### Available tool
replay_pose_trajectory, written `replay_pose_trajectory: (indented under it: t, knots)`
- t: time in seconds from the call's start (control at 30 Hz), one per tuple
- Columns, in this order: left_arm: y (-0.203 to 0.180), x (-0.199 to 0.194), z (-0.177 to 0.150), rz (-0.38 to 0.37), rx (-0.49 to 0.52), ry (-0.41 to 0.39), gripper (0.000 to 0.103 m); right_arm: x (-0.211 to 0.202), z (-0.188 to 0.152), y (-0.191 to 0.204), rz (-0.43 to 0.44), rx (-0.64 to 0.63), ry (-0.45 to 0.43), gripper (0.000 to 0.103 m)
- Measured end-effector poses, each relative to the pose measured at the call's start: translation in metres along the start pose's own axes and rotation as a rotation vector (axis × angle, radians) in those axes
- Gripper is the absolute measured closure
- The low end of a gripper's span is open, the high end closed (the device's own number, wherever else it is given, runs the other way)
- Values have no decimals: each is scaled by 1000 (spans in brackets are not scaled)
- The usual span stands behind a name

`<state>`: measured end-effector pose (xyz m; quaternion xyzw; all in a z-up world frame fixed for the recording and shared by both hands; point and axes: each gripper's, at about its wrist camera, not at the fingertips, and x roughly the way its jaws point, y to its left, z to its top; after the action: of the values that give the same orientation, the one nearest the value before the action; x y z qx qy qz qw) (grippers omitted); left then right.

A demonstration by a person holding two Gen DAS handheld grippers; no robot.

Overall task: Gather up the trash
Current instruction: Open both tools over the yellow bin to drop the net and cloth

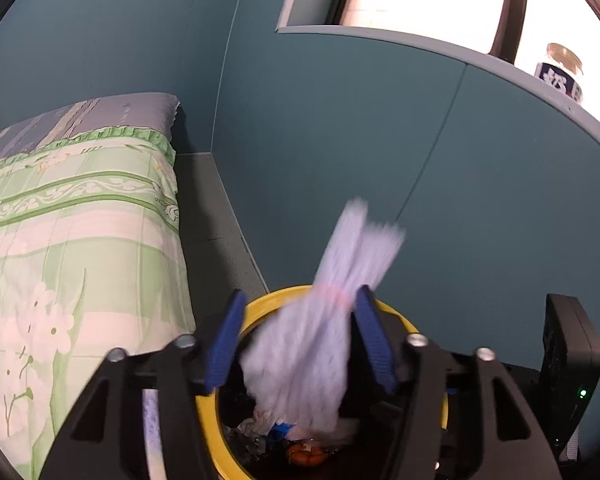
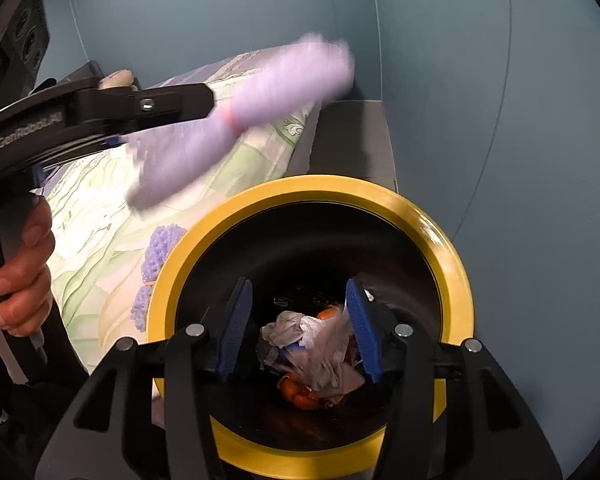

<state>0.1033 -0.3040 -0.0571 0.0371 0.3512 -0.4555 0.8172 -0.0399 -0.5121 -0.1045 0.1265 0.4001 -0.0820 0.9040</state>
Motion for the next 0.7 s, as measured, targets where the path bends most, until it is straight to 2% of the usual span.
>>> replay_pose_trajectory:
  t: [0.03, 0.3, 0.43, 0.47, 0.6, 0.67, 0.7]
  knots:
    - [3, -1, 0, -7, -12, -5, 38, 1, 1, -1, -6, 2, 1, 57]
    - [19, -19, 4, 13, -56, -48, 32, -9, 4, 1, -29, 13, -44, 57]
    - [30, -37, 5, 51, -69, -86, 30, -16, 9, 2, -86, 5, -91, 56]
    - [33, -43, 4, 65, -70, -96, 27, -16, 10, 3, -90, 3, -95, 56]
    - [52, -67, -1, 114, -93, -137, 23, -15, 16, 19, -134, -35, -117, 56]
    - [61, -86, -5, 139, -104, -165, 21, -15, 21, 28, -125, -48, -126, 56]
    - [64, -94, -7, 153, -105, -178, 19, -15, 24, 34, -120, -52, -133, 50]
